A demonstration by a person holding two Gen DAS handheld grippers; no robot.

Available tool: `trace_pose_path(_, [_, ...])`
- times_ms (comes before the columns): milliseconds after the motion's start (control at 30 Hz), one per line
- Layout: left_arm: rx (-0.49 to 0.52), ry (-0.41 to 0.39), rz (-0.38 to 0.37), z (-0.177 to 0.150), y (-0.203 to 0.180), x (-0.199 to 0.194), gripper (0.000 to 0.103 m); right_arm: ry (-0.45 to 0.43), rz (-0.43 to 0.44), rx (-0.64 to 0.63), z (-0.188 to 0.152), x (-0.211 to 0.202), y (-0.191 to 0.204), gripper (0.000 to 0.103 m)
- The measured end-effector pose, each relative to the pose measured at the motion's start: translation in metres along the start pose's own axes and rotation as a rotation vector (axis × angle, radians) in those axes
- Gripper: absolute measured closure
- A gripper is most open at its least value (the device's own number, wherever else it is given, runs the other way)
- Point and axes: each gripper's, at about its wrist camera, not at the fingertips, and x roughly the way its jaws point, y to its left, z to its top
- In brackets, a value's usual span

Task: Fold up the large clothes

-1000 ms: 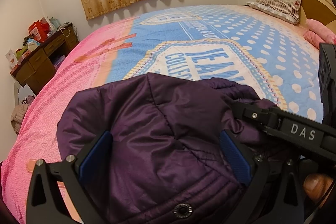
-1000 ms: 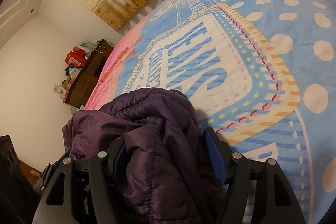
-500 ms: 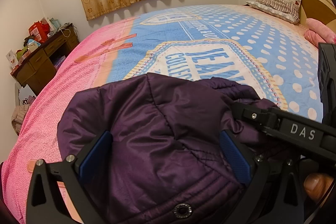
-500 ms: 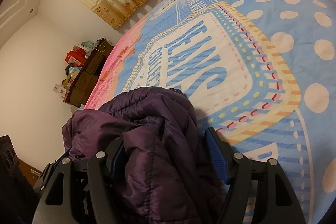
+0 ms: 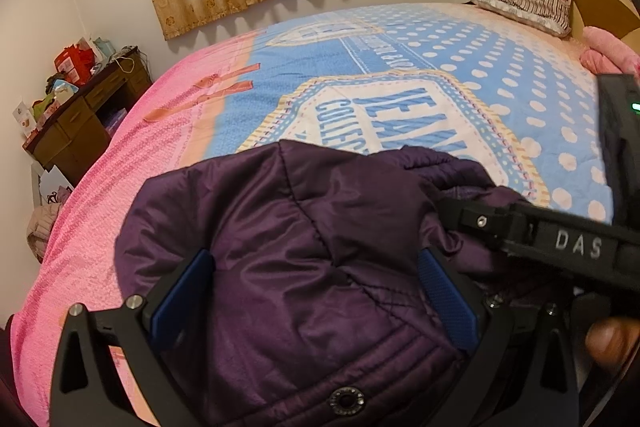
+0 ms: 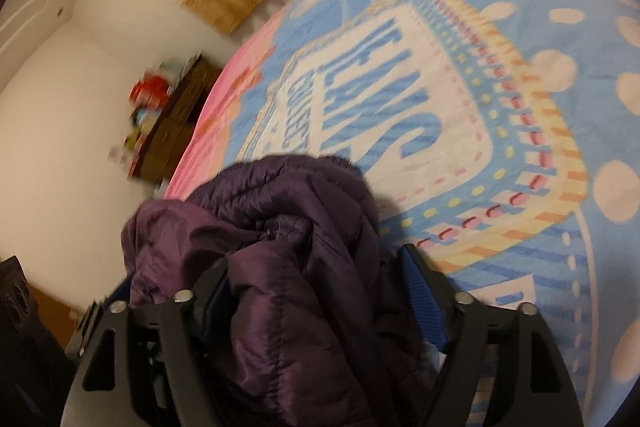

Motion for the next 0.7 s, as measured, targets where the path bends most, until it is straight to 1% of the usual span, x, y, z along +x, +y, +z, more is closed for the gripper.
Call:
trace_pose_path(33, [-0.003, -0.006, -0.005, 0.001, 0.002, -0.005, 0.000, 0.031, -0.015, -0.025, 0.003, -0.001, 0.002, 0.016])
trace_pose_path(67, [-0.007, -0.019, -0.011, 0.001, 0.008, -0.015, 0.000, 0.051, -0.039, -0.049, 0.005, -0.003, 0.004, 0.010])
trace_pose_path(100, [-0.020, -0.042, -0.019, 0.000, 0.014, -0.026, 0.000, 0.067, -0.060, -0.078, 0.007, -0.007, 0.006, 0.007])
trace_pose_path(167, [-0.059, -0.068, -0.079, -0.008, 0.030, -0.042, 0.000, 0.086, -0.072, -0.102, 0.007, -0.006, 0.006, 0.005])
trace_pose_path(200, [-0.076, -0.065, -0.081, -0.015, 0.039, -0.046, 0.000, 0.104, -0.075, -0.098, 0.008, -0.004, 0.004, 0.003])
trace_pose_path(267, [-0.114, -0.058, -0.094, -0.027, 0.056, -0.049, 0.000, 0.133, -0.054, -0.089, 0.011, 0.000, -0.002, 0.002])
trace_pose_path(300, [-0.175, -0.053, -0.118, -0.038, 0.074, -0.050, 0.000, 0.146, -0.050, -0.104, 0.012, 0.002, -0.001, 0.002])
trace_pose_path(333, [-0.217, -0.038, -0.133, -0.044, 0.084, -0.049, 0.000, 0.158, -0.050, -0.117, 0.014, 0.004, -0.001, 0.002])
trace_pose_path(367, [-0.283, -0.012, -0.161, -0.053, 0.100, -0.046, 0.000, 0.175, -0.048, -0.129, 0.016, 0.006, 0.000, 0.002])
trace_pose_path(400, [-0.335, -0.003, -0.190, -0.061, 0.111, -0.045, 0.000, 0.200, -0.039, -0.139, 0.018, 0.009, 0.000, 0.002])
trace_pose_path(433, [-0.404, 0.008, -0.246, -0.072, 0.123, -0.043, 0.000, 0.217, -0.031, -0.146, 0.020, 0.011, 0.000, 0.001])
trace_pose_path(467, [-0.474, 0.035, -0.311, -0.082, 0.132, -0.037, 0.000, 0.238, -0.018, -0.154, 0.022, 0.013, 0.000, 0.001])
trace_pose_path(533, [-0.609, 0.096, -0.488, -0.099, 0.142, -0.022, 0.000, 0.274, 0.021, -0.178, 0.025, 0.017, 0.001, 0.001])
trace_pose_path(567, [-0.658, 0.124, -0.545, -0.106, 0.143, -0.016, 0.000, 0.291, 0.047, -0.190, 0.026, 0.018, 0.001, 0.001])
trace_pose_path(600, [-0.715, 0.154, -0.587, -0.116, 0.142, -0.007, 0.000, 0.301, 0.072, -0.198, 0.026, 0.020, 0.000, 0.001])
trace_pose_path(633, [-0.732, 0.148, -0.616, -0.121, 0.140, -0.003, 0.000, 0.307, 0.088, -0.197, 0.028, 0.023, 0.000, 0.001])
trace_pose_path(700, [-0.730, 0.113, -0.645, -0.125, 0.134, 0.003, 0.000, 0.308, 0.119, -0.215, 0.028, 0.026, 0.002, 0.001])
